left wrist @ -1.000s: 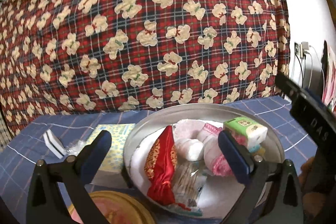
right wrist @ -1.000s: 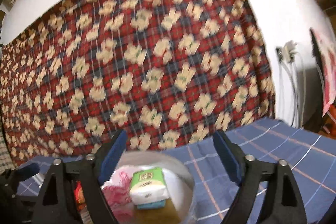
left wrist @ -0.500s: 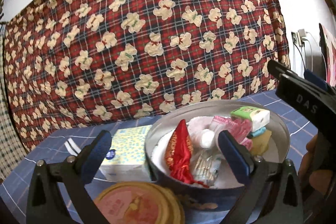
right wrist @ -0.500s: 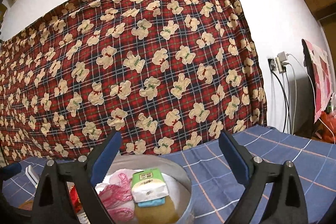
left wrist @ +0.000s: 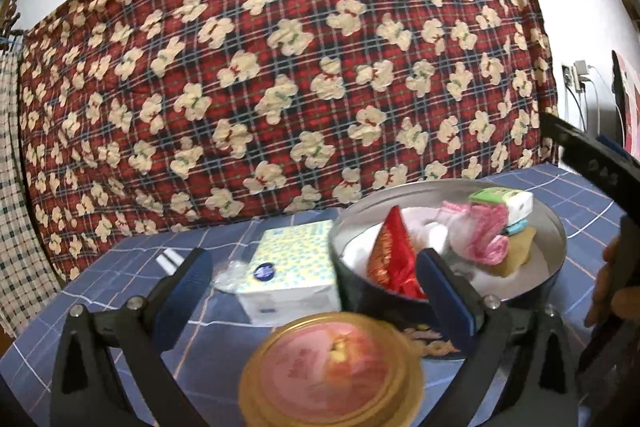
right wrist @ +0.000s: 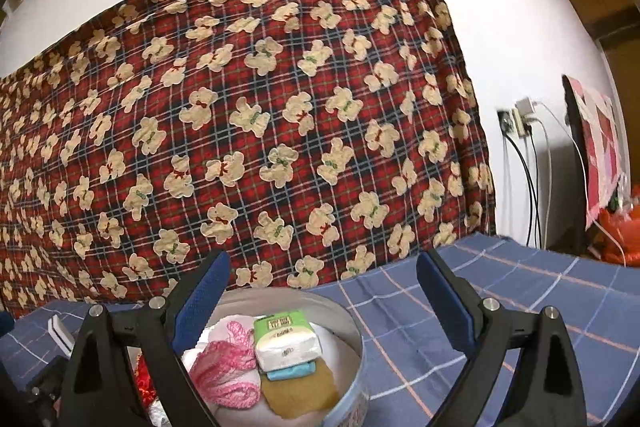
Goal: Organize soft objects
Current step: 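Move both tools away from the basin toward the white sponge and plastic bag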
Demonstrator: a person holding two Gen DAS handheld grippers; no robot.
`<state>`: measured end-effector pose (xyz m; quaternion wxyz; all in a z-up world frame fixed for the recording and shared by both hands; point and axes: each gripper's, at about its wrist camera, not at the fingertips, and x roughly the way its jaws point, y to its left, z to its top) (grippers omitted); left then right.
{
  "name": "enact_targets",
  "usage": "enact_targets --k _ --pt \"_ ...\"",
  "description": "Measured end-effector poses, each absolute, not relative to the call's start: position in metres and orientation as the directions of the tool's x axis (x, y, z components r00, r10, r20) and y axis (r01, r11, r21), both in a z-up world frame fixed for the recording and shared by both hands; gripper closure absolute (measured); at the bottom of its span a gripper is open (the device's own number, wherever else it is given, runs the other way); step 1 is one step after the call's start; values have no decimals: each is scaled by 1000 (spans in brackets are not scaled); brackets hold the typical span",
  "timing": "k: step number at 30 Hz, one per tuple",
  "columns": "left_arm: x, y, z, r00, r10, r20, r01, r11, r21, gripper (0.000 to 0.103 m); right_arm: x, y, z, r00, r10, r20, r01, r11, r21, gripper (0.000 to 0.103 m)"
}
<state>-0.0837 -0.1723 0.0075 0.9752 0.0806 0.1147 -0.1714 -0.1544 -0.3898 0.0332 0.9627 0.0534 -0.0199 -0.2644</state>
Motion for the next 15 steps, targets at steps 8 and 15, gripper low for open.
enact_targets --k 8,15 --pt "-67 -140 4 928 -257 -270 297 948 116 0 -164 -372 32 868 -497 -1 493 861 128 7" --pt "-49 -113 1 938 -208 -276 250 960 126 0 -156 -343 30 901 -432 -25 433 898 78 7"
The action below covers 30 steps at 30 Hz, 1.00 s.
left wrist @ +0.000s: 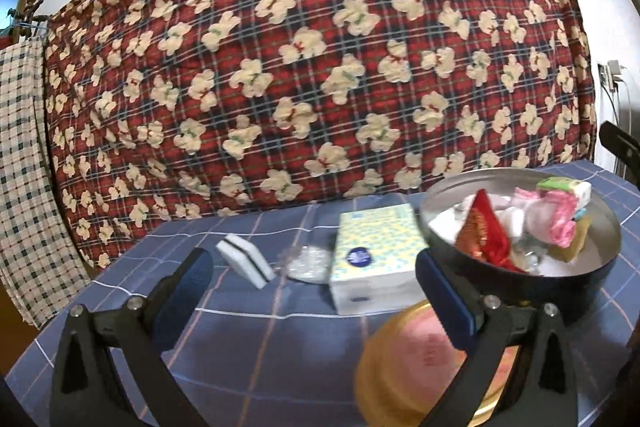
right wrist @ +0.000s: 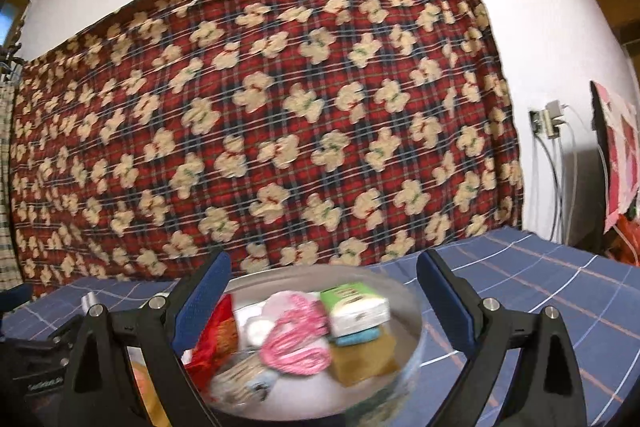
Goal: Organize soft objects
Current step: 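Move both tools away from the basin toward the white sponge and plastic bag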
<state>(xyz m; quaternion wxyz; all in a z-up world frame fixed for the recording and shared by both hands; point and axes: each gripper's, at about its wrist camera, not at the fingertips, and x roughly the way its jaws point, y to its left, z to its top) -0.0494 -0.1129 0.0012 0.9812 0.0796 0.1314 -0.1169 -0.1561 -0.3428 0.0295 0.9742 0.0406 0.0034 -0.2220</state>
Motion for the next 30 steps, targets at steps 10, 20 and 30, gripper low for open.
enact_targets --k 10,20,30 --pt "-28 -74 -1 944 -149 -294 190 975 115 0 -132 -300 22 934 -339 -107 349 933 85 7" --pt "3 -29 -6 944 -56 -324 100 988 118 0 -103 -245 16 961 -228 -153 240 969 63 7" --pt "46 0 -16 901 -26 -433 54 997 52 0 -72 -190 11 969 -145 -200 163 984 78 7"
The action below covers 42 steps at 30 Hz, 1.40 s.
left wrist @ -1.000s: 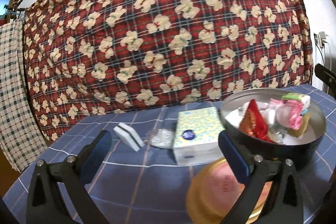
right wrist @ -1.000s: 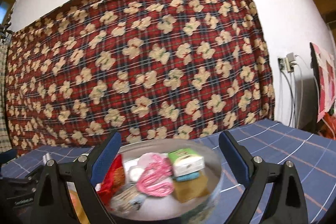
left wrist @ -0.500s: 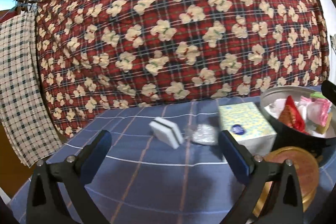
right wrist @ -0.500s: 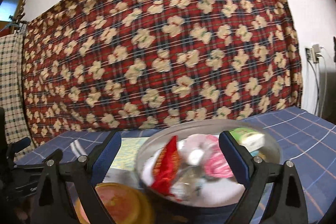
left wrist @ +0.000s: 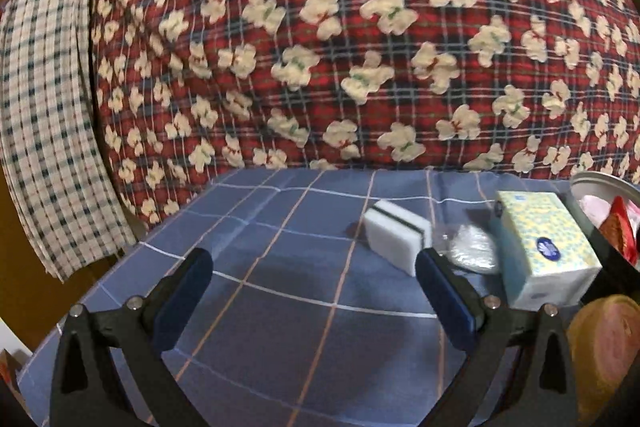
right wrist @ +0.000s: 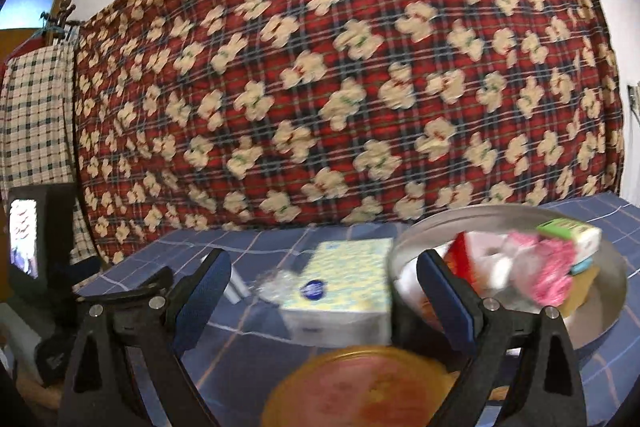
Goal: Organize soft objects
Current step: 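Move both tools away from the basin toward the white sponge and plastic bag, then grasp the white sponge with the left tool while the right tool grasps the clear plastic bag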
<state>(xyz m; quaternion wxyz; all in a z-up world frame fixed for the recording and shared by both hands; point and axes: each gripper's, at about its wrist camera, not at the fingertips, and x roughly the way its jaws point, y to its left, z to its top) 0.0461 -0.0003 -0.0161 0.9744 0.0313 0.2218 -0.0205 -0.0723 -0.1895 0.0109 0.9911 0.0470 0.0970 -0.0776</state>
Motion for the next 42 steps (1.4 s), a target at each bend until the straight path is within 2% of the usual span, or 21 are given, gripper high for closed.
enact_targets --k 9,13,21,23,26,28,33,38,42 --pt "83 -18 -2 897 -56 -439 67 998 11 0 -57 -161 4 957 -98 -271 115 992 47 7" --pt "110 -39 -6 866 -86 -493 90 996 -17 2 -59 -170 4 957 -100 -271 129 988 89 7" --pt "148 -48 -36 758 -147 -635 132 989 -72 27 -58 -177 3 953 -92 -289 133 983 124 7" --pt "154 -44 -44 727 -193 -659 153 981 -118 28 -58 -176 3 953 -90 -291 129 985 117 7" --pt "155 -38 -48 698 -264 -666 188 965 -184 43 -57 -173 3 952 -86 -294 120 988 102 7" --pt "150 -41 -47 698 -275 -661 218 961 -169 55 -56 -172 2 951 -76 -300 109 989 96 7" --pt "143 -37 -46 691 -272 -670 239 960 -144 60 -50 -172 0 941 -54 -334 92 991 101 7" --pt "144 -16 -47 632 -335 -699 242 942 -233 64 -37 -169 1 904 -35 -426 65 996 57 7" --pt "143 -10 -44 644 -316 -697 245 948 -203 65 -17 -167 19 861 3 -508 5 1000 13 7"
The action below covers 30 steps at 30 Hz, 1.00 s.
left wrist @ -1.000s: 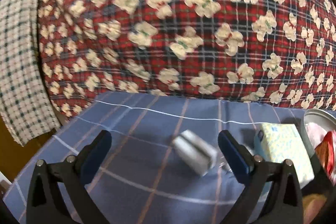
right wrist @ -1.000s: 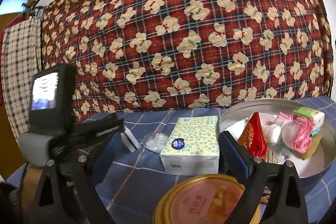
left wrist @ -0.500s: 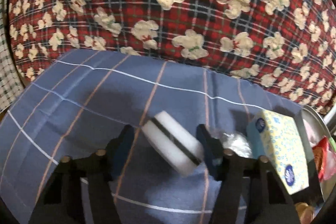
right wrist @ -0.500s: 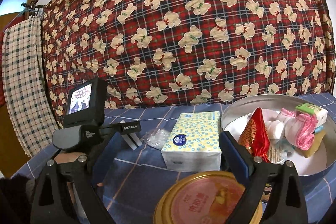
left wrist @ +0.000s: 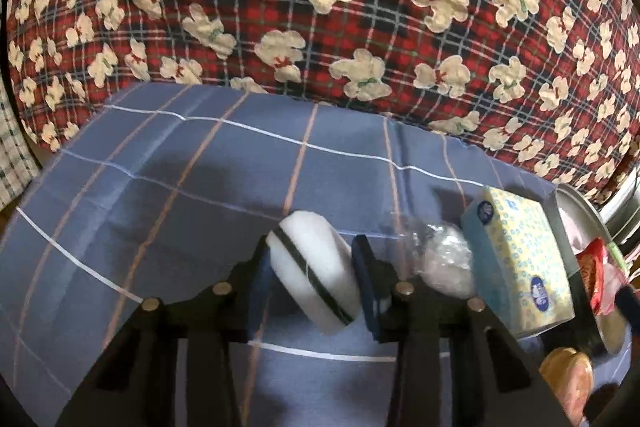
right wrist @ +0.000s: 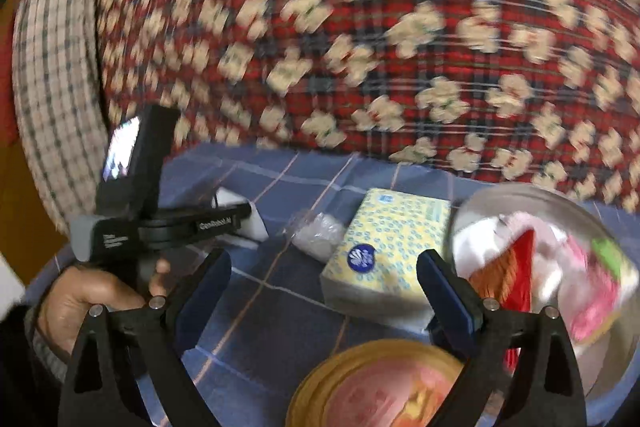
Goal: Organize soft objects
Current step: 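Grasp the white sponge with the left tool while the right tool grasps the clear plastic bag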
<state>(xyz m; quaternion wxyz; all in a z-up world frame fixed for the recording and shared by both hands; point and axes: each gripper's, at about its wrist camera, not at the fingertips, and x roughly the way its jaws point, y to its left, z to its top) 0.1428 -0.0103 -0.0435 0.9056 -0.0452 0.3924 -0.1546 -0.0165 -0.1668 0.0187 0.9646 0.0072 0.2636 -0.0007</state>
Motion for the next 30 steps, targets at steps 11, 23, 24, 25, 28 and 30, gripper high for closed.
enact_targets --k 11,23,24,25,28,30 --pt "146 8 -49 585 -344 -734 232 939 -255 64 78 -138 5 677 -6 -736 -162 974 -157 11" --pt "146 9 -48 571 -337 -749 228 941 -250 64 154 -111 -42 463 -144 -875 -339 883 -324 42" --pt "146 9 -48 569 -338 -750 227 941 -252 64 158 -113 -48 431 -155 -889 -348 880 -322 50" --pt "146 9 -48 568 -340 -750 227 940 -254 64 160 -115 -50 416 -159 -895 -352 880 -319 62" --pt "147 9 -48 566 -340 -751 226 940 -256 64 167 -119 -48 378 -135 -916 -362 889 -280 70" --pt "147 9 -48 567 -340 -750 227 940 -255 64 169 -121 -46 360 -139 -922 -353 895 -272 74"
